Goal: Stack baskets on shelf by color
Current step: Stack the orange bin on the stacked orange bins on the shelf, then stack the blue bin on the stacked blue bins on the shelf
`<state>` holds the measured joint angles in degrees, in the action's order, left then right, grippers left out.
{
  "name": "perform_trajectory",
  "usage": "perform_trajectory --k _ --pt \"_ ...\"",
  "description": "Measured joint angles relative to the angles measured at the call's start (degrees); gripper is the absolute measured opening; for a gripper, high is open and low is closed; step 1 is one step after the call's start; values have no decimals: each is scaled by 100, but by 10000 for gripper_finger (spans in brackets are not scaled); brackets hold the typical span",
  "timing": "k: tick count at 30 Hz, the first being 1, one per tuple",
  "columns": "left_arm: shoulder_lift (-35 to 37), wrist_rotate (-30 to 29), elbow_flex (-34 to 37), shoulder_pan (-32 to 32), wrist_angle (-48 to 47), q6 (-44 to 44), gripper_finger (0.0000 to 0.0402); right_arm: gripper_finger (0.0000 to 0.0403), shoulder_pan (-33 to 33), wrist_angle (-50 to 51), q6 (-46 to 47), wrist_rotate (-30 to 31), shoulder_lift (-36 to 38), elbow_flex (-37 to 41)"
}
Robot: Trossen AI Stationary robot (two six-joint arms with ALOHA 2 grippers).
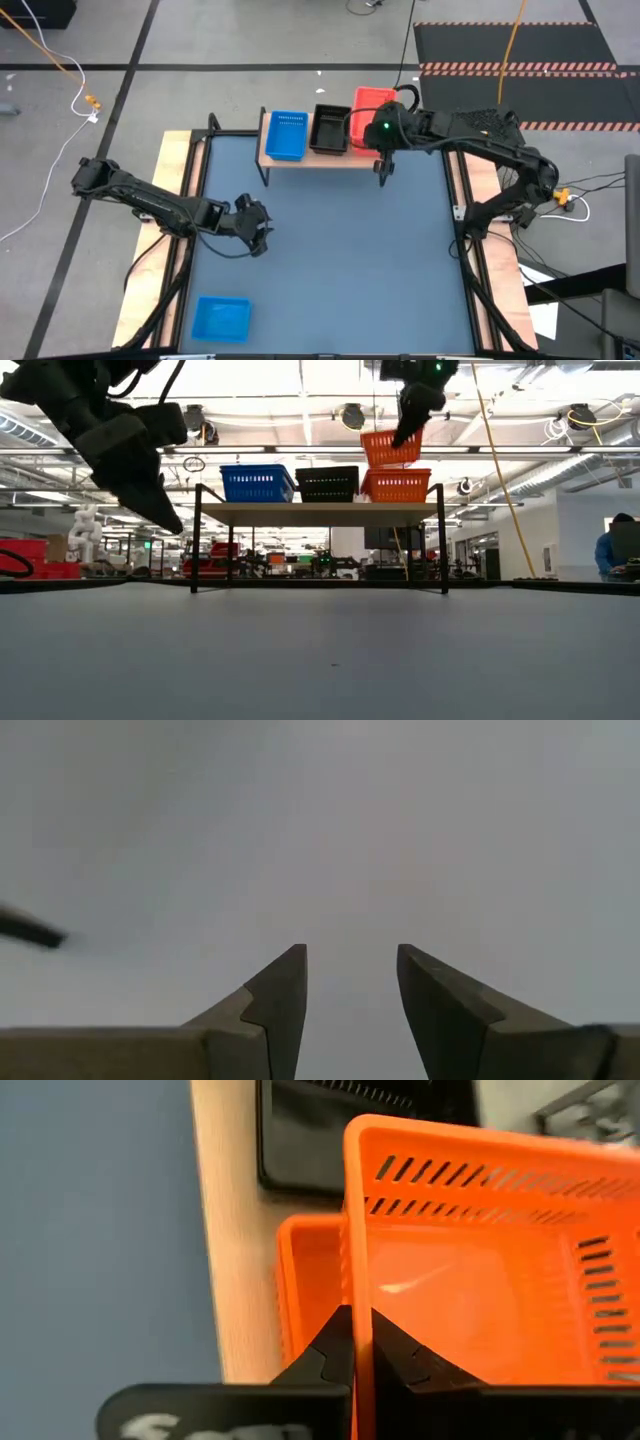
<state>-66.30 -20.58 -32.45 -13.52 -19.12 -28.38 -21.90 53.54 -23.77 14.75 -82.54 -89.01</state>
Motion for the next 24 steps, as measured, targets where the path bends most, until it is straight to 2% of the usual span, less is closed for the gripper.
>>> perform_trajectory --k 4,14,24 --pt "0 -202 0 -2 -297 -244 156 0 -175 12 -139 -584 2 187" --pt "0 -258 0 0 -397 -388 156 4 -175 -59 -502 -605 7 659" --pt "0 -260 0 0 -390 -438 156 79 -163 -186 -412 -595 132 673"
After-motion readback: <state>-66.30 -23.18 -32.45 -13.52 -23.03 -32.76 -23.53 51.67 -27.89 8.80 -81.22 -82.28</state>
